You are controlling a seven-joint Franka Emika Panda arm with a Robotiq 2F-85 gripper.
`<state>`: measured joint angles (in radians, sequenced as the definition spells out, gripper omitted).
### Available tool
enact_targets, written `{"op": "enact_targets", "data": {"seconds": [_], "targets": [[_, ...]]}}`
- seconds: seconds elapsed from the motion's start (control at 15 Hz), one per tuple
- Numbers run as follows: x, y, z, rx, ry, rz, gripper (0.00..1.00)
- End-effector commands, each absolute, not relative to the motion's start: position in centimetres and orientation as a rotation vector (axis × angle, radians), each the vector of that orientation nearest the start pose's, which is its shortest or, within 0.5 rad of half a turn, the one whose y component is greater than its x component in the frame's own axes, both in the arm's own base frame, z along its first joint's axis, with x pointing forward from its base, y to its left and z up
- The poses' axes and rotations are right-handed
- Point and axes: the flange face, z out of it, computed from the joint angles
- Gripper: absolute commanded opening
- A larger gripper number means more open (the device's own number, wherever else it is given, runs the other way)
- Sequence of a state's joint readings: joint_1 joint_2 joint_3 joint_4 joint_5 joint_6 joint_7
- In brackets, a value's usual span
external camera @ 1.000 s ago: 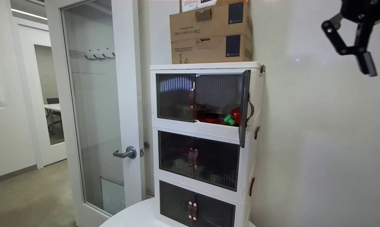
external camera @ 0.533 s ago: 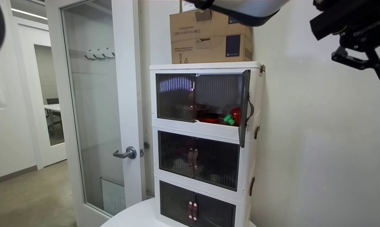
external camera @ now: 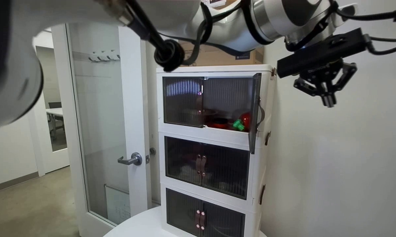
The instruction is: Close the open cabinet doors
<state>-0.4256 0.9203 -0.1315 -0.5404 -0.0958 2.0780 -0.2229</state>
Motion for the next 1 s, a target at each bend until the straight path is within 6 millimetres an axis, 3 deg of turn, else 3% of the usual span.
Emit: {"op": "enact_targets", "data": {"seconds": [0.0, 0.33, 0.6, 0.67, 0.93], "targets": [[73.6, -30.9, 57.8, -3.231, 0.188, -1.004, 0.00], [73.6, -18.5, 65.3, -3.008, -0.087, -0.984, 0.00], [71.8, -9.2, 70.1, -2.827, -0.254, -0.912, 0.00], [71.2, -11.6, 70.0, -2.774, -0.305, -0.900, 0.00], [68.8, -12.4, 70.7, -2.619, -0.480, -0.770, 0.00]]}}
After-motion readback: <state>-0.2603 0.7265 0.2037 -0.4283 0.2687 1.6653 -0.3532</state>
